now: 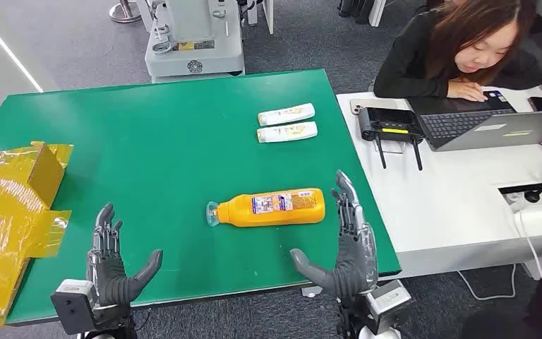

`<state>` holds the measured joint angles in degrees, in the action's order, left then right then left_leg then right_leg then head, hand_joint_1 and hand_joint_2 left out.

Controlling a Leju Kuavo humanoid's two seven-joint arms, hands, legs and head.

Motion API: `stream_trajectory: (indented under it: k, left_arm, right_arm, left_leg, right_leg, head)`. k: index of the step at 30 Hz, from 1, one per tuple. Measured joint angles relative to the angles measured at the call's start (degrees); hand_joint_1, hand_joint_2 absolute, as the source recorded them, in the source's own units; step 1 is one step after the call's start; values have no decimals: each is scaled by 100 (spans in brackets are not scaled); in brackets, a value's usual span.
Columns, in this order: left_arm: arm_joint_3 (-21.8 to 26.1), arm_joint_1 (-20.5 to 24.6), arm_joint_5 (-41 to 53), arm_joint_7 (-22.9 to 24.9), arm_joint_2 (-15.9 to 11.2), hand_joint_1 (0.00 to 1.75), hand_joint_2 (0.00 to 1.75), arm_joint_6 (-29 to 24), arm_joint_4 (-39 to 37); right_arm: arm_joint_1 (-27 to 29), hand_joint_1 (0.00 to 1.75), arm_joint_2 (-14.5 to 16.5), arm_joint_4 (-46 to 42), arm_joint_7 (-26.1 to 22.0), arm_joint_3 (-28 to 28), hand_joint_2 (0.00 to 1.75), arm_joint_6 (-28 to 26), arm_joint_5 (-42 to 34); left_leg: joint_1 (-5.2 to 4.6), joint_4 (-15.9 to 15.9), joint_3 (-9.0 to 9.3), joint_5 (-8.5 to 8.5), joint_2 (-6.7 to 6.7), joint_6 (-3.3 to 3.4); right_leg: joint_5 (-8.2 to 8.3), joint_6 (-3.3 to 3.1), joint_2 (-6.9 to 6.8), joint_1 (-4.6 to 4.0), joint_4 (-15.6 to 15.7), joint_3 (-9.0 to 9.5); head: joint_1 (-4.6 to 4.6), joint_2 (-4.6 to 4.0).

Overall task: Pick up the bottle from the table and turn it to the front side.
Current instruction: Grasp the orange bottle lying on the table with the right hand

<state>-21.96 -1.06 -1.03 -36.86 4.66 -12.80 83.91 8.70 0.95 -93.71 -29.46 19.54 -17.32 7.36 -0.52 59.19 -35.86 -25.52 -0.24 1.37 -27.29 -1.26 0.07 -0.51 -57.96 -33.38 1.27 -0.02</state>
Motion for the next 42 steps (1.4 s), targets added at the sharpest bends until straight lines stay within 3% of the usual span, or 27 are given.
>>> stream_trajectory:
  k: [5,8,15,24,30,42]
  left_arm:
    - [-8,45,-6,8,3,0,175,2,-3]
    - [-27,149,-41,-25,6,0,175,14,-48]
    - [-58,784,-97,-162,120,0,175,82,-423]
    - [-110,1478,-204,-191,308,0,175,254,-891]
    - [-183,1750,-249,-196,381,0,175,297,-1142]
    - [-302,2018,-321,-79,450,0,175,465,-1402]
  right_arm:
    - [-16,0,-71,-43,105,-11,175,-51,298]
    - [-172,0,-185,18,394,-46,175,-177,987]
    - [-1325,0,-542,1155,1227,-192,175,-166,2145]
    - [-2984,0,-637,3110,2264,37,175,727,2818]
    - [-3680,0,-633,4110,2422,233,175,1012,2797]
    - [-4535,0,-512,5822,2639,866,175,2903,2699]
  left_leg:
    - [0,0,1,0,0,0]
    - [0,0,1,1,1,1]
    - [-1,3,1,21,3,8]
    - [0,4,0,32,4,8]
    - [0,4,-2,33,2,9]
    - [0,4,-3,33,1,10]
  right_leg:
    - [1,0,0,0,0,0]
    - [3,0,1,0,0,0]
    - [27,1,1,0,0,2]
    - [38,3,3,0,-2,-1]
    - [37,3,0,0,-3,-2]
    - [37,3,0,0,-3,-2]
  head:
    - [0,0]
    - [-1,0]
    - [0,0]
    - [-1,0]
    - [0,0]
    - [1,0]
